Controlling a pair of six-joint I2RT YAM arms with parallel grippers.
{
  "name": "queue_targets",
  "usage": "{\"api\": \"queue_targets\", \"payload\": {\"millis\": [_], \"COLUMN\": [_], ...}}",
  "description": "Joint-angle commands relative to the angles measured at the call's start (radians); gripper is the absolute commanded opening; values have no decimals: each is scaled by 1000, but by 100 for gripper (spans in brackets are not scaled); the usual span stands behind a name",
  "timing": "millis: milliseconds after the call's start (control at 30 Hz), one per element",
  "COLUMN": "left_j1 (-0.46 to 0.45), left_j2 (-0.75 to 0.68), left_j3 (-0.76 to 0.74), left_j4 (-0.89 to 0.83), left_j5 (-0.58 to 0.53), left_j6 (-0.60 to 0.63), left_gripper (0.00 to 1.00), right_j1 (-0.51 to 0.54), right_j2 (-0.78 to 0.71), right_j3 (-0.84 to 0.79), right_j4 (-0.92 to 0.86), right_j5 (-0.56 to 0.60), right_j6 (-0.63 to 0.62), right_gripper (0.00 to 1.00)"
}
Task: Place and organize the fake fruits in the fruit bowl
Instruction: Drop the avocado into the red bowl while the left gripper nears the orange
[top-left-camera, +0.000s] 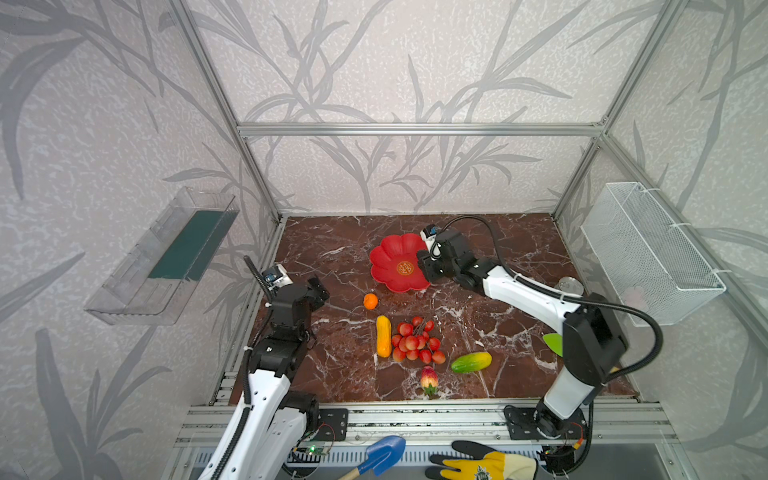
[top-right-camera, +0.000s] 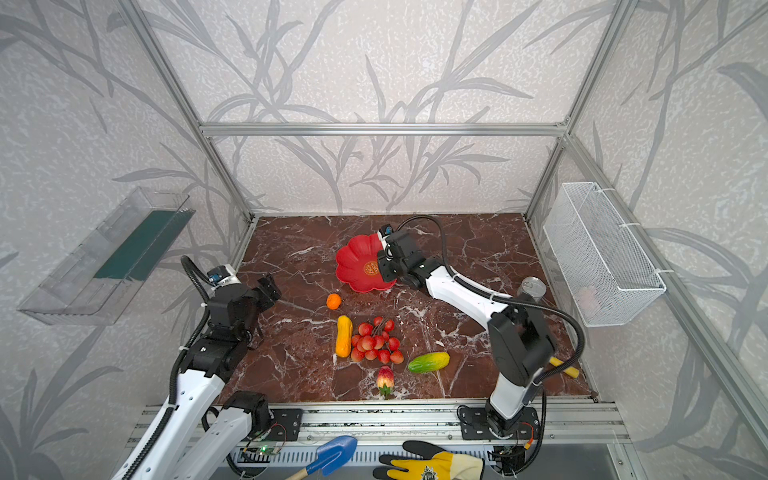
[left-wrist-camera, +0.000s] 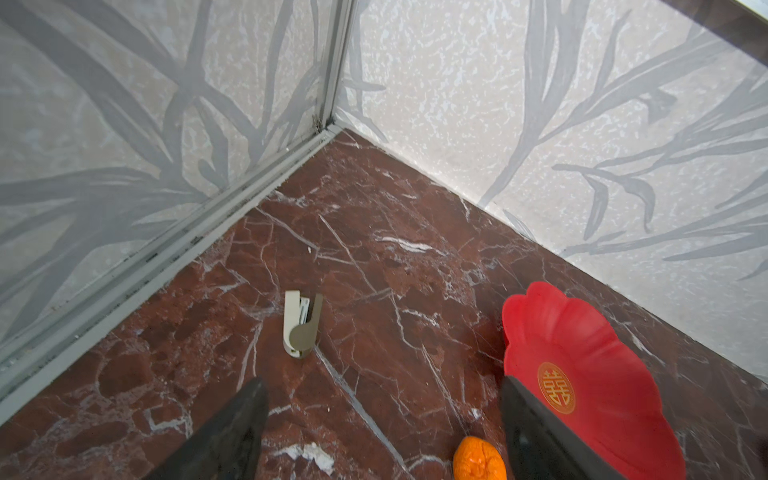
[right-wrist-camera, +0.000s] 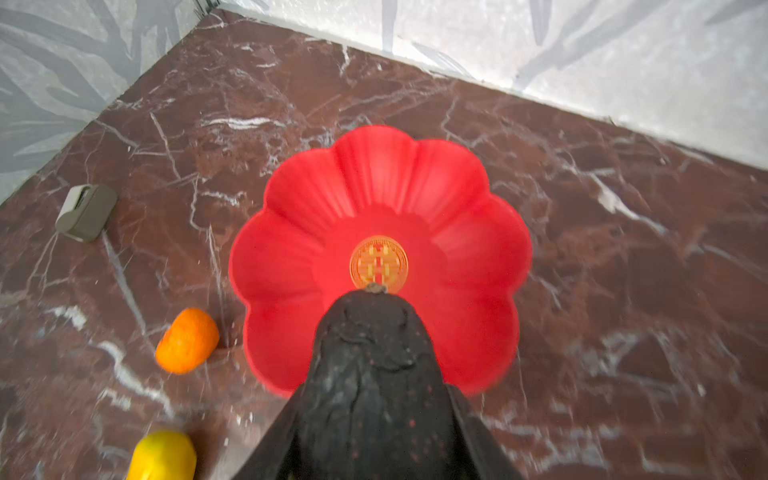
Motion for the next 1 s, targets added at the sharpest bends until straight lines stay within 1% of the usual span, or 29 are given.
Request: {"api": "queue_targets", "payload": {"millis": [0,67,200,367,433,467,500,533,600,667,733,833,967], "left_j1": [5,5,3,3,2,2,0,0,-4,-14,-27,-60,-112], "left_j2": [-30,-40,-29,26,58,76,96,113,151,182,212,262,343], "left_j3": [-14,-13,0,2,4,5,9,13,20,23,23,26,35], "left_j4": [-93,-133,-203,-205,-178,-154,-142,-140,-130,-116,-98,-67,-14], "left_j5": [90,116,166,221,289,328,347,358,385,392,390,385,387], "left_j6": [-48,-49,-43,-58,-33,-4,-7,-7,-5,3,11,18,27], "left_gripper": [85,83,82,82,81,80,79,79,77,76,74,73,73], "right_j1": [2,0,-2,-7,-9,-8,-9,-9,-9,-9,-10,-11,-12], "right_j2": [170,261,411,522,543,548,544,535,494,433,333,134,-140], "right_j3": [148,247,430,534,554,559,560,554,524,483,401,202,-112], "right_j4": [-76,-100,-201,-247,-256,-264,-265,-261,-235,-202,-136,11,219], "right_j5": [-27,-22,-21,-24,-25,-22,-27,-34,-37,-37,-39,-37,-53], "right_j6": [-62,-81,-102,-102,-94,-87,-78,-75,-62,-49,-36,1,58], "right_gripper": [47,47,47,49,56,61,67,72,78,82,84,89,97]}}
